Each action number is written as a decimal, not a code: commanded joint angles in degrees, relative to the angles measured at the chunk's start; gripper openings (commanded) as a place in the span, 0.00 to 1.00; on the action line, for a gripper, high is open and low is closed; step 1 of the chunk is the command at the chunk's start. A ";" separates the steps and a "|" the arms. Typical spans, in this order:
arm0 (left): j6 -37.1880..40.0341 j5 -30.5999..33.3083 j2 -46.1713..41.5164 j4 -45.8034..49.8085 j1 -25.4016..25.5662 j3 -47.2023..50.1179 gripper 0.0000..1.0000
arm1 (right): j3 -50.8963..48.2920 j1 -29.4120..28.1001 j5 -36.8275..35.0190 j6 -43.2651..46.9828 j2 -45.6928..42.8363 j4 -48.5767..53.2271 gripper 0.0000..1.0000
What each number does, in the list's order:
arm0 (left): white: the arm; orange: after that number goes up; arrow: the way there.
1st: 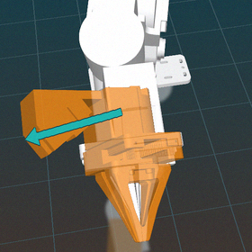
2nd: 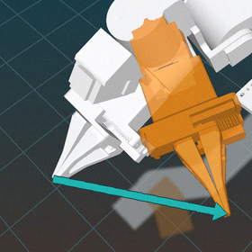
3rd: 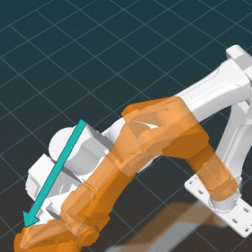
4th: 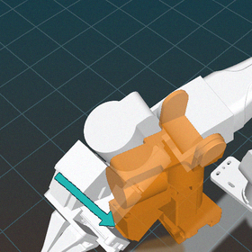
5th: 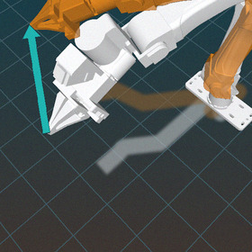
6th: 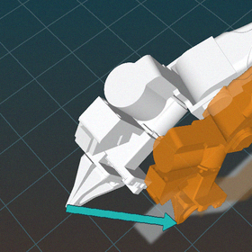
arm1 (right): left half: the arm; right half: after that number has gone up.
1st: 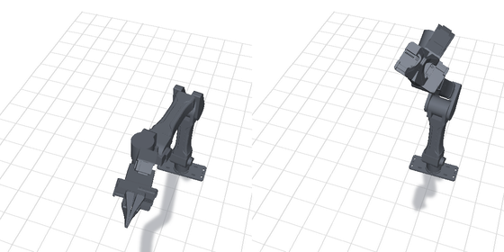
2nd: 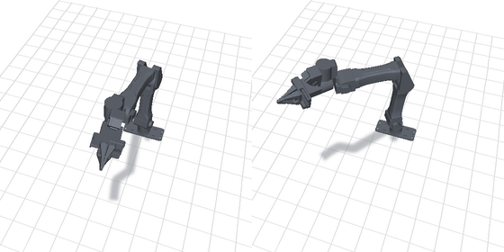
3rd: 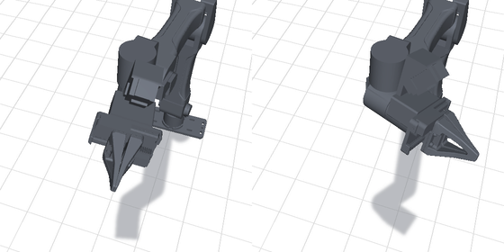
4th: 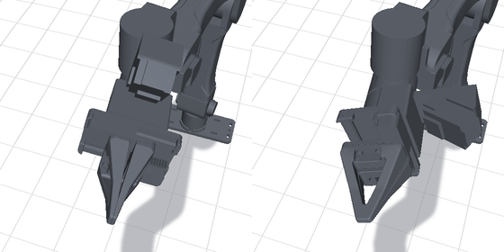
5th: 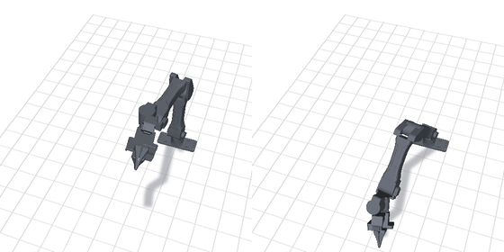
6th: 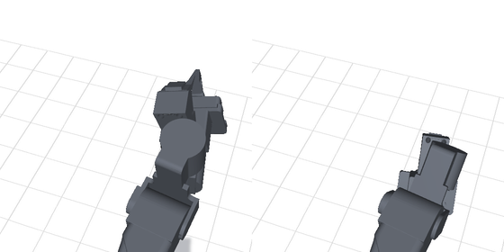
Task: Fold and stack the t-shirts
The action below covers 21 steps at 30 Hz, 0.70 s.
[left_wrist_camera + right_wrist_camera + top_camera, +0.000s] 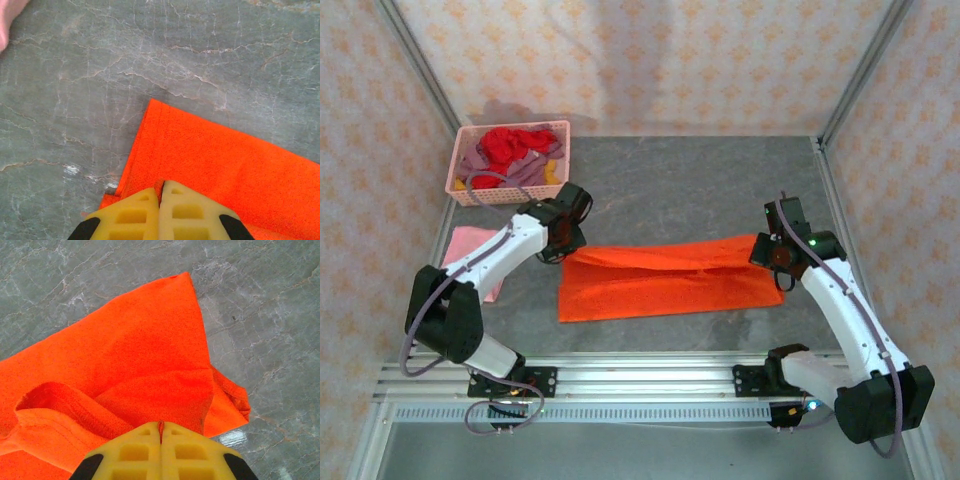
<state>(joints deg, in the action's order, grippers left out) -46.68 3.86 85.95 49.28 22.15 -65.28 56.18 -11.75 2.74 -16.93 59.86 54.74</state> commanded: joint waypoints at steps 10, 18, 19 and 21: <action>-2.86 0.98 -4.97 3.92 0.96 4.42 0.00 | 1.04 0.03 -1.51 -0.22 2.30 1.03 0.00; -4.77 -1.13 -5.84 2.39 1.90 7.73 0.00 | 0.40 0.06 -0.31 -0.30 3.97 -0.24 0.00; -5.06 -1.14 -5.75 2.40 2.20 7.79 0.00 | 0.29 0.09 -0.08 -0.30 4.25 -0.46 0.00; -5.73 -1.21 -5.71 2.45 3.12 7.83 0.00 | 0.02 0.12 0.45 -0.36 4.70 -0.90 0.00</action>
<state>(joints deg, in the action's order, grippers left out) -50.24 2.83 81.08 50.39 23.97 -57.87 56.21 -11.75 3.01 -16.93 63.88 54.57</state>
